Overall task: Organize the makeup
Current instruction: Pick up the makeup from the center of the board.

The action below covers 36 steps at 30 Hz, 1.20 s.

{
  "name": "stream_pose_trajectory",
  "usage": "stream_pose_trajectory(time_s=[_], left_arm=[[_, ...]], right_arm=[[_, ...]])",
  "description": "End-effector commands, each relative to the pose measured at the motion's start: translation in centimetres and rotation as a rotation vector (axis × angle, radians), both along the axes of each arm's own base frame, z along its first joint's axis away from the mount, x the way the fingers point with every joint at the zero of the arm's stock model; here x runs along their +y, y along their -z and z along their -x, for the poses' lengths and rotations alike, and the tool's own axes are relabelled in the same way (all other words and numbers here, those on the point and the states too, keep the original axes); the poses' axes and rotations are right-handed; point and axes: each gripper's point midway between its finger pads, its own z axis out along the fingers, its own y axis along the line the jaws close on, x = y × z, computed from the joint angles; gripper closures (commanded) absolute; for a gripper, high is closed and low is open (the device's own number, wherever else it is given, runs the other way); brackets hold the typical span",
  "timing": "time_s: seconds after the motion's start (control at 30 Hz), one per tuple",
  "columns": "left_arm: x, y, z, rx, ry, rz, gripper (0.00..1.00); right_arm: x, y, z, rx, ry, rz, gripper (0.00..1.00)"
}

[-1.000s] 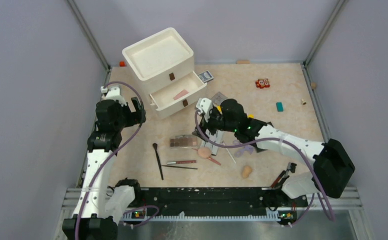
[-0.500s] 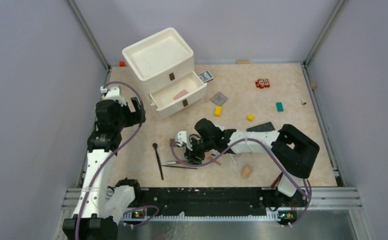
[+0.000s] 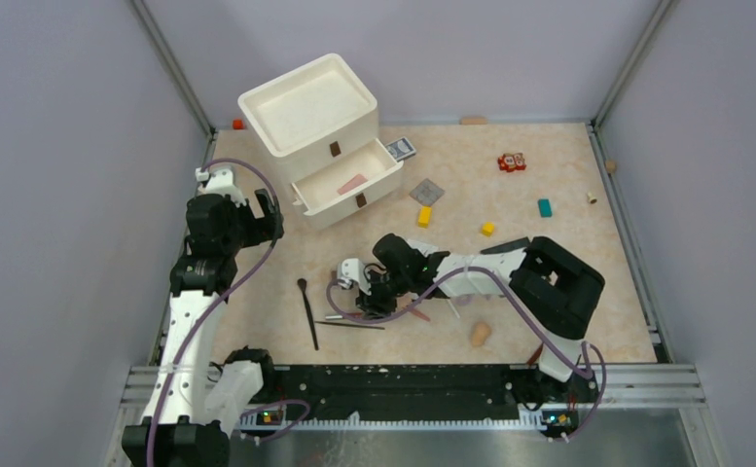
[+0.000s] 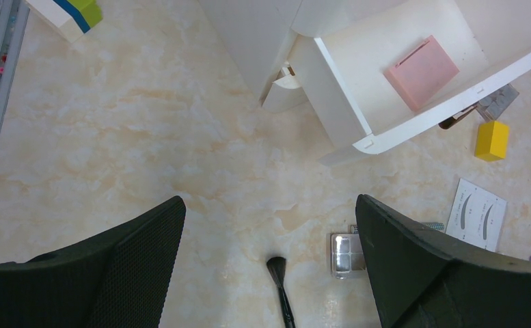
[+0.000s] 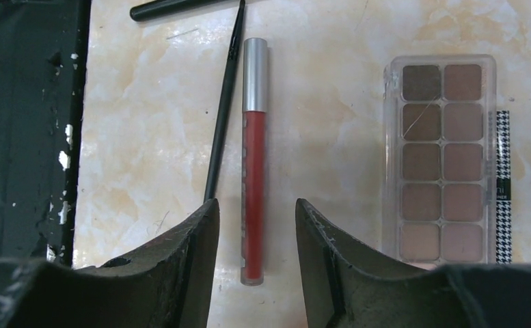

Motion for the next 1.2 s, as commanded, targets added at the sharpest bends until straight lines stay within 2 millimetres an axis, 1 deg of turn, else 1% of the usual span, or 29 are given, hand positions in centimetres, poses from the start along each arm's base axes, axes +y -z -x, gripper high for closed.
stream_pose_trajectory(time_s=[0.0, 0.07, 0.17, 0.27, 0.33, 0.4, 0.43, 0.53, 0.63, 0.7, 0.8, 0.87, 0.97, 1.0, 1.07, 1.17], left_arm=[[0.2, -1.2, -0.7, -0.047, 0.000, -0.010, 0.01], [0.2, -1.1, -0.7, -0.046, 0.001, -0.009, 0.01], [0.3, -1.2, -0.7, -0.049, -0.003, -0.012, 0.01], [0.3, -1.3, -0.6, -0.052, -0.005, -0.013, 0.01], [0.3, -1.3, -0.6, -0.053, -0.007, -0.014, 0.01], [0.4, -1.3, -0.6, -0.053, -0.008, -0.013, 0.01], [0.4, -1.3, -0.6, -0.053, -0.008, -0.013, 0.01], [0.4, -1.4, -0.7, -0.054, -0.006, -0.010, 0.01], [0.4, -1.4, -0.7, -0.055, -0.007, -0.010, 0.01], [0.4, -1.5, -0.7, -0.059, -0.009, -0.011, 0.01], [0.5, -1.5, -0.6, -0.059, -0.011, -0.012, 0.01], [0.5, -1.5, -0.6, -0.058, -0.010, -0.011, 0.01], [0.4, -1.6, -0.6, -0.060, -0.008, -0.009, 0.01], [0.4, -1.6, -0.6, -0.060, -0.007, -0.008, 0.01], [0.3, -1.6, -0.6, -0.061, -0.005, -0.008, 0.01], [0.4, -1.6, -0.6, -0.061, -0.006, -0.008, 0.01]], right_arm=[[1.4, -0.1, -0.4, -0.031, -0.033, -0.012, 0.56], [1.3, 0.5, -0.6, -0.038, -0.022, 0.005, 0.57], [1.0, 1.4, -1.1, -0.061, -0.003, 0.035, 0.64], [1.0, 1.3, -1.4, -0.076, 0.004, 0.044, 0.73], [0.9, 0.5, -1.2, -0.078, -0.009, 0.047, 0.81], [1.2, -1.2, -1.1, -0.085, -0.026, 0.020, 0.89], [1.5, -2.5, -1.0, -0.094, -0.035, -0.007, 0.91], [2.2, -6.5, -1.0, -0.139, -0.053, -0.109, 0.93], [2.6, -9.7, -1.3, -0.184, -0.041, -0.182, 0.95], [2.5, -10.8, -1.6, -0.208, -0.030, -0.204, 0.97], [2.2, -11.7, -2.1, -0.236, -0.010, -0.223, 0.99], [1.7, -12.1, -3.1, -0.261, 0.020, -0.223, 1.00], [1.5, -14.4, -5.4, -0.335, 0.042, -0.265, 1.00], [1.1, -14.8, -6.0, -0.350, 0.043, -0.252, 1.00], [0.9, -16.4, -7.7, -0.427, 0.036, -0.250, 0.99], [0.5, -18.1, -11.0, -0.591, 0.034, -0.201, 0.99]])
